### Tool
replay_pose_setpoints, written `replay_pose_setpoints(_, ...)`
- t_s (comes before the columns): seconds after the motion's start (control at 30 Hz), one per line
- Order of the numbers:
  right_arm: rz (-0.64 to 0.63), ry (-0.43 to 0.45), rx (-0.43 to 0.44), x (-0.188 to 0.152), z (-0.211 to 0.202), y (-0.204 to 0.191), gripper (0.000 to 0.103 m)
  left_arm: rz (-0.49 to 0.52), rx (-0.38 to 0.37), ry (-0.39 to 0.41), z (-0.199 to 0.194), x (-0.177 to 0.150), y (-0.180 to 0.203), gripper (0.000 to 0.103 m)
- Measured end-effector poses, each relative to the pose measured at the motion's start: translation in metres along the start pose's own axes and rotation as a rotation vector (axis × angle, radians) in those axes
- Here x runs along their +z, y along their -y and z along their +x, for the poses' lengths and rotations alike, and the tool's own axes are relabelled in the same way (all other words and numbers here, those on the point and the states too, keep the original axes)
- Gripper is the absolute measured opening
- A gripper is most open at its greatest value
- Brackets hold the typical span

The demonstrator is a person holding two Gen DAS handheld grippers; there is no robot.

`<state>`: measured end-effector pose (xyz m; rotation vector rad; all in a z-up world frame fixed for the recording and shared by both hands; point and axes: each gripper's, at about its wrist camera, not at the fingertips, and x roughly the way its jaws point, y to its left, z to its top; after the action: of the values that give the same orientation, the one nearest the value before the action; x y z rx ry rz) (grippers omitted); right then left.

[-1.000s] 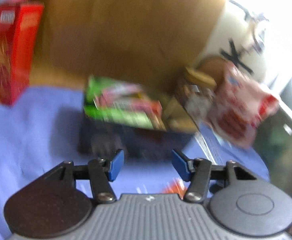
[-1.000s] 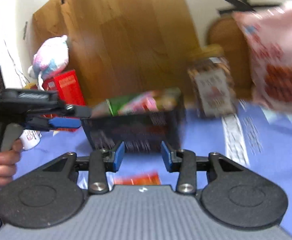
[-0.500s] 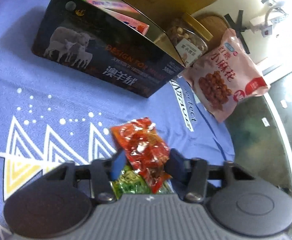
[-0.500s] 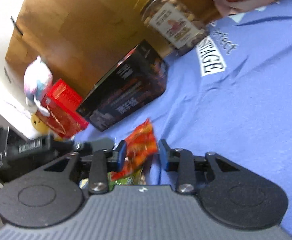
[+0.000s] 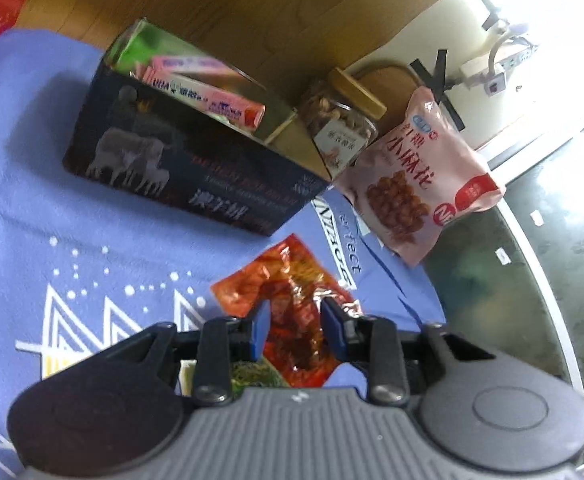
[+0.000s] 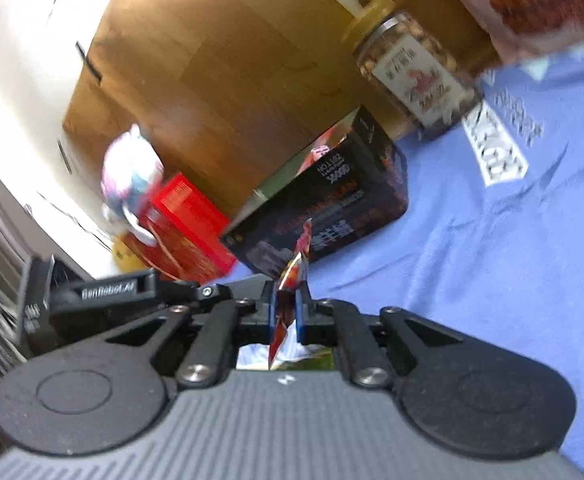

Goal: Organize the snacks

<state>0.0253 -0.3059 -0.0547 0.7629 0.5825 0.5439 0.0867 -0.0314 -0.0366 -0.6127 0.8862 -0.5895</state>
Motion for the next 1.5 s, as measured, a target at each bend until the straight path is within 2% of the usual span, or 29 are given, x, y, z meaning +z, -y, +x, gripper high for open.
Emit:
replay_pose_setpoints(0.07,0.066,-0.012,0.014,0.001,0.002,0.008,0.012,-0.006,-0.008,0.007,-0.004,0.002,-0.003,0.03)
replay_pose_setpoints(0.13,0.161,-0.014,0.065,0.001,0.0,0.02,0.011,-0.015,-0.005,0.029,-0.013,0.003,-0.009,0.044)
replay_pose_setpoints(0.2,0.213,-0.001,0.092,0.0,-0.005,0.027,0.011,-0.012,0.013,0.056,-0.021,0.004,-0.013,0.046)
replay_pose_setpoints(0.27,0.239,0.02,0.13,0.0,-0.011,0.033,0.011,-0.006,0.01,0.048,-0.027,0.001,-0.016,0.046)
replay_pose_setpoints(0.3,0.255,0.018,0.146,-0.002,-0.014,0.034,0.011,0.009,-0.004,0.043,-0.03,-0.002,-0.016,0.047)
replay_pose_setpoints(0.4,0.277,-0.014,0.153,-0.009,-0.015,0.033,0.011,0.099,-0.017,0.038,-0.037,-0.02,-0.008,0.061)
replay_pose_setpoints(0.47,0.3,-0.048,0.154,-0.018,-0.016,0.028,0.011,0.16,-0.003,0.03,-0.036,-0.036,0.0,0.063)
replay_pose_setpoints(0.53,0.301,-0.052,0.166,-0.029,-0.023,0.021,0.012,0.185,-0.035,-0.002,-0.033,-0.05,0.007,0.066)
replay_pose_setpoints(0.6,0.324,-0.051,0.181,-0.038,-0.032,0.019,0.012,0.18,-0.088,-0.018,-0.033,-0.059,0.014,0.065)
replay_pose_setpoints(0.67,0.351,-0.056,0.192,-0.045,-0.038,0.02,0.012,0.174,-0.106,-0.002,-0.037,-0.065,0.019,0.063)
replay_pose_setpoints(0.83,0.336,-0.041,0.207,-0.051,-0.061,0.009,0.012,0.148,-0.187,0.014,-0.048,-0.071,0.035,0.028)
replay_pose_setpoints(0.9,0.321,-0.048,0.212,-0.051,-0.068,0.007,0.012,0.157,-0.21,0.013,-0.047,-0.076,0.044,0.019)
replay_pose_setpoints(0.93,0.317,-0.053,0.221,-0.052,-0.07,0.006,0.012,0.169,-0.21,0.015,-0.047,-0.079,0.05,0.018)
replay_pose_setpoints(1.1,0.255,-0.065,0.211,-0.055,-0.073,-0.002,0.012,0.201,-0.157,0.036,-0.052,-0.09,0.066,0.019)
replay_pose_setpoints(1.17,0.249,-0.045,0.2,-0.055,-0.079,0.0,0.012,0.22,-0.13,0.055,-0.06,-0.09,0.067,0.023)
replay_pose_setpoints(1.23,0.257,-0.018,0.202,-0.053,-0.088,0.006,0.012,0.236,-0.078,0.054,-0.063,-0.088,0.066,0.031)
replay_pose_setpoints(1.37,0.283,0.026,0.209,-0.055,-0.1,0.012,0.012,0.268,-0.021,0.054,-0.065,-0.087,0.069,0.033)
replay_pose_setpoints(1.43,0.28,0.035,0.209,-0.054,-0.103,0.013,0.012,0.28,-0.012,0.064,-0.067,-0.088,0.073,0.048)
replay_pose_setpoints(1.5,0.28,0.048,0.225,-0.051,-0.105,0.013,0.012,0.278,-0.022,0.069,-0.07,-0.09,0.073,0.05)
